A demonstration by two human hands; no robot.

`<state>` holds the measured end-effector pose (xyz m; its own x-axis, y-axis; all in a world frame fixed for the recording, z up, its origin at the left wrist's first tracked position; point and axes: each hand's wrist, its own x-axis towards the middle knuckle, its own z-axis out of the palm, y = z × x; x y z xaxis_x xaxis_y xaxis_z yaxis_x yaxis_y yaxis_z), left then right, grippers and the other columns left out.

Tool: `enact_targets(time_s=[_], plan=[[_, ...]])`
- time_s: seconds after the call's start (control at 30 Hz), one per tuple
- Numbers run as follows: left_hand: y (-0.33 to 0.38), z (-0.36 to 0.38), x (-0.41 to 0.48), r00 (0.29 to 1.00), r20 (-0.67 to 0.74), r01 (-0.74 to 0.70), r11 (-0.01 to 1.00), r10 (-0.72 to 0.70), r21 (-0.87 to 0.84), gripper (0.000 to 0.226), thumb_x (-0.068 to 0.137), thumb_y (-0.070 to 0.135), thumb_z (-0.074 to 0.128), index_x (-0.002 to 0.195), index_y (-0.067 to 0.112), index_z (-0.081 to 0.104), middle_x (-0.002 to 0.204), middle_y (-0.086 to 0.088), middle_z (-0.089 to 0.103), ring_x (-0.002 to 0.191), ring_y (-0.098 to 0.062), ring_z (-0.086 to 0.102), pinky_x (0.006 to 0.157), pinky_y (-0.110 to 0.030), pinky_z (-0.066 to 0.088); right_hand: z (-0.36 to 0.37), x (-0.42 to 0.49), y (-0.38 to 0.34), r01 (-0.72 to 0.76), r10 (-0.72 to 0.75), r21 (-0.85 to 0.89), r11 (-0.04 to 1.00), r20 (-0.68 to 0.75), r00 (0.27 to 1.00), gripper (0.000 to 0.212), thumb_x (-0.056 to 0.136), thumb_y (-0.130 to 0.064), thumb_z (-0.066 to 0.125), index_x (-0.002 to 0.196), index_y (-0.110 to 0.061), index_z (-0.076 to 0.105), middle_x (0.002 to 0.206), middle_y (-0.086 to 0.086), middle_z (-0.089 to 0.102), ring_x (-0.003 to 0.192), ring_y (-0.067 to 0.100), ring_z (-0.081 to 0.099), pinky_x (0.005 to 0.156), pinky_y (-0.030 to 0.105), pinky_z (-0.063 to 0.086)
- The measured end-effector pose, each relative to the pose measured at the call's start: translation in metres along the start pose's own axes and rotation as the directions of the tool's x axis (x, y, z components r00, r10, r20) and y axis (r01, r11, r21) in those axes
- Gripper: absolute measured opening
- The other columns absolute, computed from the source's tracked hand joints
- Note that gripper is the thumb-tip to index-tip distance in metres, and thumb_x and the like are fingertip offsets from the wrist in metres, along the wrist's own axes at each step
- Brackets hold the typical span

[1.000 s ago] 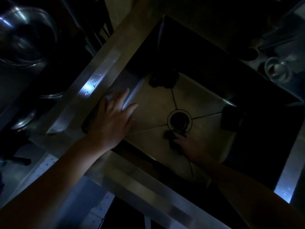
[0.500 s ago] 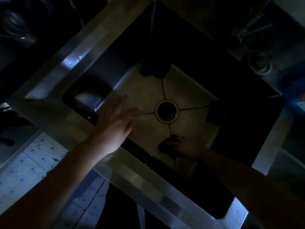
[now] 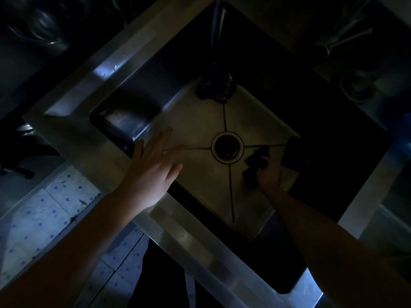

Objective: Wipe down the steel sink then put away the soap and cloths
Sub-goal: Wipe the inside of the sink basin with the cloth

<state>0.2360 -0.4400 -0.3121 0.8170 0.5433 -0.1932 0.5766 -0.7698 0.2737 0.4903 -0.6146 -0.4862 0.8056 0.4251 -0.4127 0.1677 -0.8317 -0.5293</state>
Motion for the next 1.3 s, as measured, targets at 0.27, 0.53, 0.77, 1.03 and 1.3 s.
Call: enact_targets(time_s=[0.27, 0.53, 0.77, 1.03, 1.3], plan=[[-0.004, 0.003, 0.006, 1.0, 0.007, 0.008, 0.999, -0.008, 0.044, 0.037, 0.087, 0.028, 0.056, 0.121, 0.014, 0.059, 0.141, -0.023, 0.039, 0.132, -0.038, 0.037, 0.1, -0.059, 0.033, 0.019, 0.01, -0.035, 0.031, -0.036, -0.125, 0.992, -0.041, 0.999, 0.039, 0.084, -0.003, 0.055, 0.122, -0.009, 0.063, 0.128, 0.017, 0.06, 0.117, 0.033, 0.056, 0.097, 0.032, 0.041], [-0.005, 0.006, 0.013, 1.0, -0.009, 0.023, 1.0, -0.023, 0.015, 0.037, 0.089, 0.032, 0.049, 0.121, 0.016, 0.058, 0.142, -0.02, 0.039, 0.134, -0.035, 0.034, 0.1, -0.06, 0.034, 0.018, 0.034, -0.032, 0.171, -0.172, 0.044, 0.984, 0.035, 0.984, 0.041, 0.086, 0.003, 0.053, 0.127, -0.001, 0.058, 0.135, 0.018, 0.055, 0.126, 0.031, 0.051, 0.11, 0.033, 0.036], [-0.013, 0.007, 0.026, 0.999, -0.048, 0.022, 1.0, -0.022, -0.011, 0.037, 0.087, 0.033, 0.052, 0.119, 0.017, 0.058, 0.143, -0.019, 0.039, 0.133, -0.036, 0.036, 0.099, -0.059, 0.035, -0.003, 0.078, -0.047, -0.006, 0.006, 0.039, 0.999, 0.004, 1.0, 0.034, 0.092, -0.006, 0.047, 0.125, -0.003, 0.056, 0.125, 0.02, 0.059, 0.116, 0.035, 0.054, 0.1, 0.037, 0.042], [-0.026, 0.003, 0.04, 0.998, -0.054, 0.044, 0.999, -0.043, 0.011, 0.039, 0.088, 0.029, 0.053, 0.125, 0.017, 0.056, 0.146, -0.02, 0.034, 0.137, -0.037, 0.028, 0.104, -0.061, 0.027, 0.046, 0.073, -0.085, 0.474, -0.379, -0.285, 0.833, 0.33, 0.865, 0.044, 0.09, -0.006, 0.048, 0.133, -0.016, 0.054, 0.15, 0.005, 0.04, 0.134, 0.031, 0.036, 0.112, 0.035, 0.03], [-0.068, -0.014, 0.05, 0.974, -0.203, 0.136, 0.98, -0.105, 0.145, 0.057, 0.079, 0.023, 0.064, 0.133, 0.018, 0.046, 0.148, -0.029, 0.025, 0.135, -0.046, 0.024, 0.099, -0.065, 0.028, 0.055, 0.07, -0.102, 0.345, -0.316, -0.17, 0.923, 0.179, 0.932, 0.041, 0.081, 0.004, 0.05, 0.116, -0.011, 0.064, 0.127, 0.01, 0.06, 0.117, 0.033, 0.053, 0.098, 0.037, 0.045]])
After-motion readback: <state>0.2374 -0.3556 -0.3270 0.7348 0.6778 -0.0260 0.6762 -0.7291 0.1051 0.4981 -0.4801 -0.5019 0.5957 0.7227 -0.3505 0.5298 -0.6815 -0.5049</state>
